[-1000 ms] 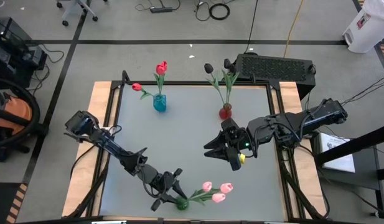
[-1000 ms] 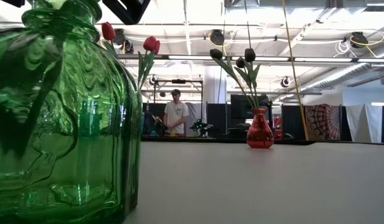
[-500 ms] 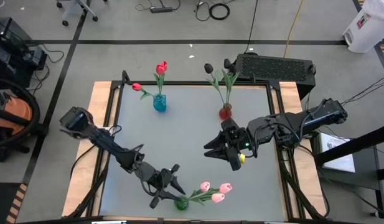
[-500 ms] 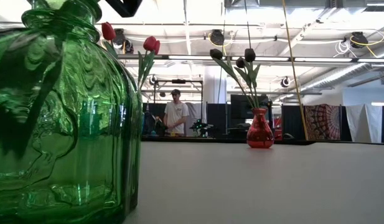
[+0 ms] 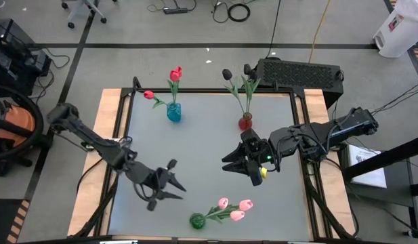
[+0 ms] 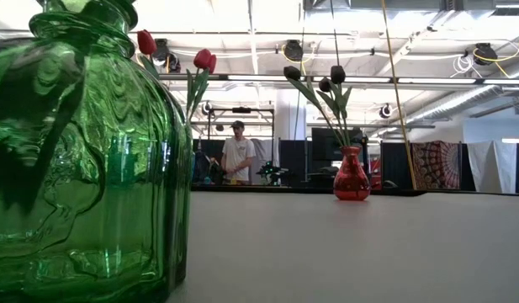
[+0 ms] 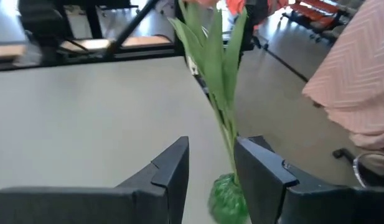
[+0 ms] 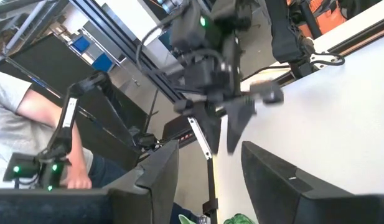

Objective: Sort flowers into vase by color
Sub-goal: Return to Home Position

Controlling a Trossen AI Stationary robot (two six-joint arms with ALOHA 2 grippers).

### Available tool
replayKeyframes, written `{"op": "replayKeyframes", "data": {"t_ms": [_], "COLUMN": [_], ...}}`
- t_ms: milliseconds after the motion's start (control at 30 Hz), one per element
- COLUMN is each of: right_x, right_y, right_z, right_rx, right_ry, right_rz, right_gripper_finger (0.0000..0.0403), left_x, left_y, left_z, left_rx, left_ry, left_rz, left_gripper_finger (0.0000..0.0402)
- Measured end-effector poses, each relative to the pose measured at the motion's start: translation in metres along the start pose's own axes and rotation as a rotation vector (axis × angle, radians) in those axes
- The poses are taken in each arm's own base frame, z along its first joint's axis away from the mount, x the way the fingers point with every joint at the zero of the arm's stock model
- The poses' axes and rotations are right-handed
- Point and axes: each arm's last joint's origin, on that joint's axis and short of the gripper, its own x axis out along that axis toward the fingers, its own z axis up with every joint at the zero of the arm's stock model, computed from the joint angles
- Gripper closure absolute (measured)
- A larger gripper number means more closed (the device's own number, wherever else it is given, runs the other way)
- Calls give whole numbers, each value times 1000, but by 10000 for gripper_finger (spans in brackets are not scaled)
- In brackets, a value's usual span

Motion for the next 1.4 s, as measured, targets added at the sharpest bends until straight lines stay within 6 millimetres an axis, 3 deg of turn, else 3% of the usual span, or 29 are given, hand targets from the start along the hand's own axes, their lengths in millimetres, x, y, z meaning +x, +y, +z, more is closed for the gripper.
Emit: {"op": "replayKeyframes", "data": {"t_ms": [433, 1000, 1167, 1300, 1400], "right_x": [0, 0, 0, 0, 0], "right_y": [0, 0, 0, 0, 0], "right_z": [0, 0, 0, 0, 0], "right_rx": [0, 0, 0, 0, 0], "right_ry": [0, 0, 0, 0, 0], "right_rz": [0, 0, 0, 0, 0], "right_gripper_finger": [236, 236, 236, 236, 236], "left_x": [-95, -208, -229, -233, -238], "left_y": [14, 36, 42, 45, 46], "left_z": [15, -8, -28, -45, -47], "left_rx": [17, -4, -18, -48, -61], "left_ry": [-5, -83, -124, -183, -228], "left_rz": [118, 207, 203, 193, 185], "left_gripper_finger": [269, 269, 269, 269, 269]}}
